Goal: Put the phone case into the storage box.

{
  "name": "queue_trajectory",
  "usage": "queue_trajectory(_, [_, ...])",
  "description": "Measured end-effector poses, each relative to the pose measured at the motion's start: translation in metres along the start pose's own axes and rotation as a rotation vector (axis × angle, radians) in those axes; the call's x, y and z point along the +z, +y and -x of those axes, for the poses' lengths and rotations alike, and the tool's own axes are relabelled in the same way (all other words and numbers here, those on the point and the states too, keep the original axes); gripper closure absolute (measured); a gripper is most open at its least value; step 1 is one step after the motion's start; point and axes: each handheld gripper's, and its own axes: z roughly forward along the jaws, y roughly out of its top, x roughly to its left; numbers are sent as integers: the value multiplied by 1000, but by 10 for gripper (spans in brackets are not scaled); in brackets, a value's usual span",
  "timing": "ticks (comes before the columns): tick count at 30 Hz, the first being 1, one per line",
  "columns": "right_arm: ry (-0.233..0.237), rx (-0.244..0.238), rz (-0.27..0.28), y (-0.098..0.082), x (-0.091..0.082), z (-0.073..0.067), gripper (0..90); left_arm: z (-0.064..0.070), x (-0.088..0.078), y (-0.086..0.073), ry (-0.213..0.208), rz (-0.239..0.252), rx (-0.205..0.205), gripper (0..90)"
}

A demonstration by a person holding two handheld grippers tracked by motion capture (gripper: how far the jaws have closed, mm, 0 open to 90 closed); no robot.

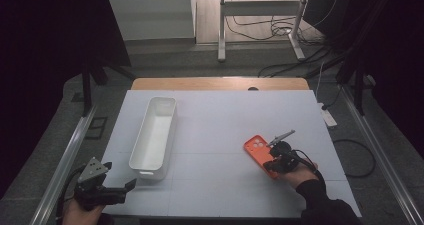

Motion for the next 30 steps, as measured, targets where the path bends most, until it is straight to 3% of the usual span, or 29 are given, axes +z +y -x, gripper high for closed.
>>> queue_trajectory(9, [18, -41, -3, 7, 6, -14, 896, 0, 0, 0, 0, 0, 1, 16])
queue_trajectory(15, [-24, -45, 49, 5, -7, -12, 894, 0, 0, 0, -2, 1, 2, 16])
queue_trajectory(25, [-111, -8, 139, -4, -33, -5, 583, 0, 0, 0, -3, 1, 5, 16])
queue_trajectory(27, [-142, 4, 158, -5, -37, -3, 438, 0, 0, 0, -3, 2, 5, 16])
queue_trajectory(30, [-163, 8, 173, -6, -40, -1, 371, 0, 0, 0, -4, 3, 5, 16])
